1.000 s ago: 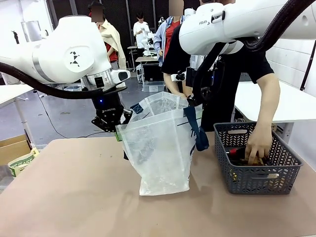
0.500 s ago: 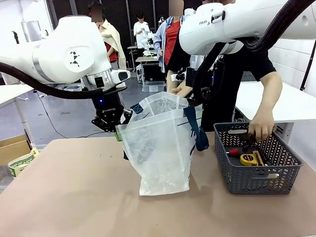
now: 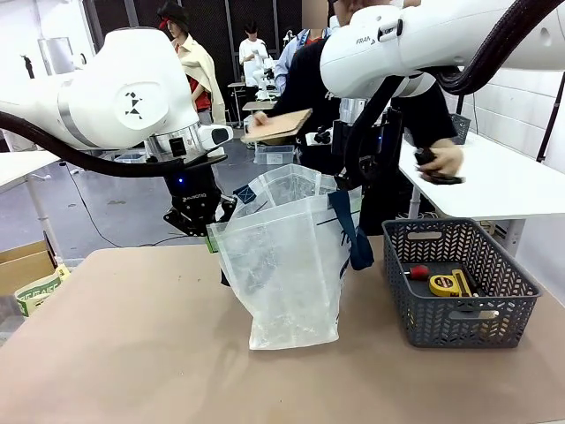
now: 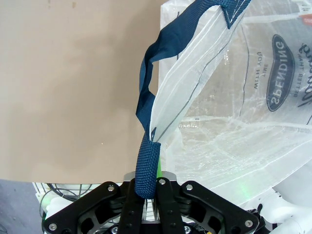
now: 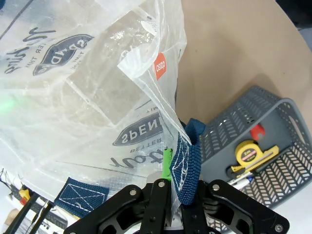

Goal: Transfer purchased items from the store into the shopping bag.
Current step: Move the Reusable shopping bag to the right side of the table.

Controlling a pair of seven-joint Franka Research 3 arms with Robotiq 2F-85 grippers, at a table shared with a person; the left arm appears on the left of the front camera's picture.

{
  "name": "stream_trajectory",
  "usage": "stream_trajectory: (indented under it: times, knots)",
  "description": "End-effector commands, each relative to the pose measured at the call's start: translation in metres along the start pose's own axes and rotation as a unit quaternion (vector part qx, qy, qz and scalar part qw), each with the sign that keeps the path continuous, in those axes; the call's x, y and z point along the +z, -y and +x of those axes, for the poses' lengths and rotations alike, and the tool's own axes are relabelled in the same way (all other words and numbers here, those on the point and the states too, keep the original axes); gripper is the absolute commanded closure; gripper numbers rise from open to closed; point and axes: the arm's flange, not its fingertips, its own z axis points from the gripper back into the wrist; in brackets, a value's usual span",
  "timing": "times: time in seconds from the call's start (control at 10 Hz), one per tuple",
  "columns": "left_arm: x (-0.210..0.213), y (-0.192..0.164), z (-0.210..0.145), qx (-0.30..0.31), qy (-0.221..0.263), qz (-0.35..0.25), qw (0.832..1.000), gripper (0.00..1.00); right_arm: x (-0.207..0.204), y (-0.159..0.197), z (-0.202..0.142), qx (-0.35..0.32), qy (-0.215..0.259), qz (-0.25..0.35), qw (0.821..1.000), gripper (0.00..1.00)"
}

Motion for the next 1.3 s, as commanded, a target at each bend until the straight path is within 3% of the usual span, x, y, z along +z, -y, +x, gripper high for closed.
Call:
stream_trajectory:
  times: [0.0, 1.2]
  knots:
    - [0.0015, -0.0075, -0.0025, -0.001, -0.003, 0.009, 1.000, 1.00, -0.0015, 0.0033, -0.0016, -0.009, -0.003, -0.001, 1.000, 1.00]
    - [0.0015, -0.0075, -0.0025, -0.001, -0.003, 0.009, 1.000, 1.00, -0.0015, 0.0033, -0.0016, -0.009, -0.003, -0.001, 1.000, 1.00]
